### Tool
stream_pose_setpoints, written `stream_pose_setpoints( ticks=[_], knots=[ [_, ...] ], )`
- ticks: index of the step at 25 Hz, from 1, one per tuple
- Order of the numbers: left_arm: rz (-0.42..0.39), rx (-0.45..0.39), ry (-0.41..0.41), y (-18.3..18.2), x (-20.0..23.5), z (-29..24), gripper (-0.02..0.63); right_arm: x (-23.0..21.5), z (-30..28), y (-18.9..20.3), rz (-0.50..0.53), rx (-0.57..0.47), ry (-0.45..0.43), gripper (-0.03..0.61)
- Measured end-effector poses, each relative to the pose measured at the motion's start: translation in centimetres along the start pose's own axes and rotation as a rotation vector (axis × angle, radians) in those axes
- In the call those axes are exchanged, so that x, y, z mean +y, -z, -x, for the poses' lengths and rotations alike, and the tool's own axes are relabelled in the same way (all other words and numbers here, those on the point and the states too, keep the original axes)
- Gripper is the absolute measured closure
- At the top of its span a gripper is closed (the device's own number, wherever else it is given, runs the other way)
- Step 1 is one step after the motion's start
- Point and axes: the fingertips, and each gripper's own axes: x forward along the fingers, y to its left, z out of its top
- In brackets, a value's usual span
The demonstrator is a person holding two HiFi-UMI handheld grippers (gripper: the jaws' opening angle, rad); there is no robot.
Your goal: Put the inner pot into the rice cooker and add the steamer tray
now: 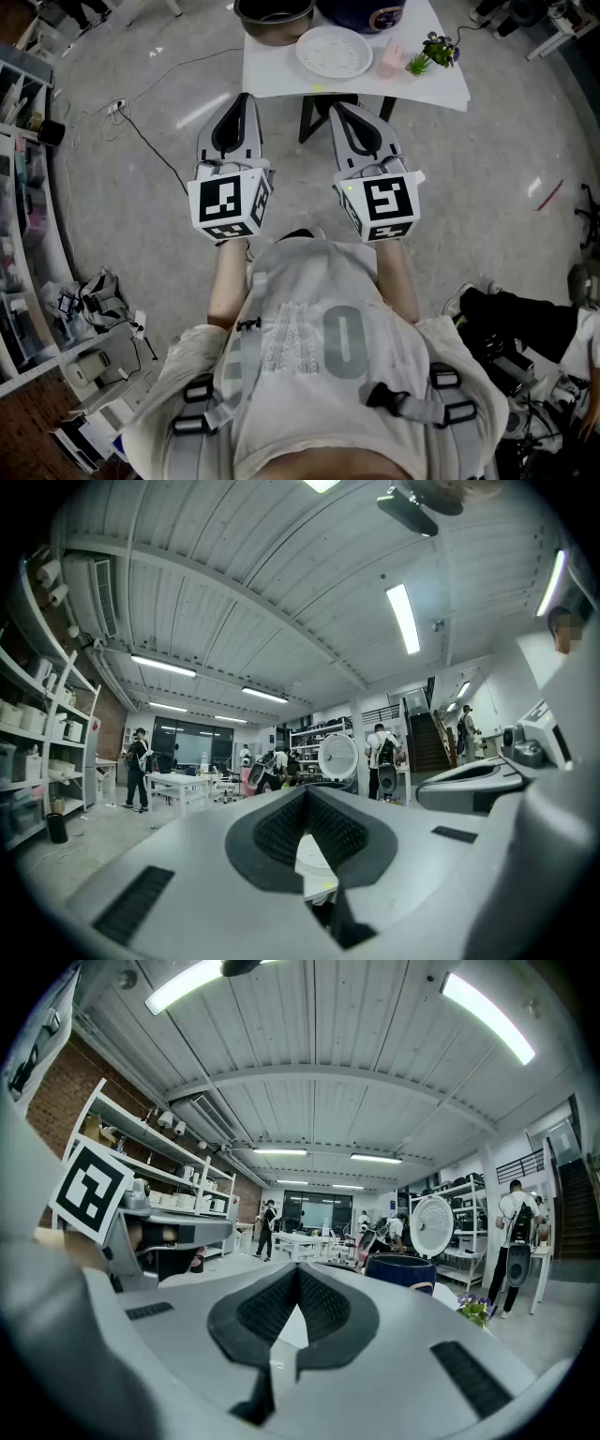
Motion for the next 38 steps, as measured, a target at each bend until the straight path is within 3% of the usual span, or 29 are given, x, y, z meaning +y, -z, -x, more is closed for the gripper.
stream_pose_setpoints(
  ticks=[6,10,14,20,24,27,34,38],
  knots=[
    [0.002,0.011,0.010,0.3,-0.7,-0.3,0.592,-0.2,0.1,0.5,-0.009,0.009,-0.017,0.574],
    [-0.004,0.019,0.017,0.4,-0.9,-0.7,0.592,0.1,0.2,0.2,-0.094,-0.036,-0.078,0.572],
    [-0.006,0.033,0.021,0.1,-1.2,-0.6,0.592,0.1,0.2,0.3,-0.117,-0.041,-0.075,0.572],
    [0.049,0.054,-0.003,0.7,-0.3,0.2,0.592,0.9,0.4,2.1,-0.185,-0.009,-0.092,0.572],
    [0.026,0.052,-0.028,0.6,0.5,-0.1,0.592,1.1,-0.4,2.1,-0.182,-0.019,-0.146,0.572],
    [0.008,0.038,-0.037,0.2,0.7,-0.6,0.592,0.4,-1.4,2.6,-0.178,-0.012,-0.133,0.572],
    [0.036,-0.013,-0.048,-1.1,3.2,-3.6,0.592,-0.1,-5.4,1.5,-0.162,-0.028,-0.200,0.572],
    [0.061,-0.001,-0.048,0.1,4.8,-6.8,0.592,-0.9,-8.6,1.6,-0.137,-0.028,-0.182,0.572]
  ],
)
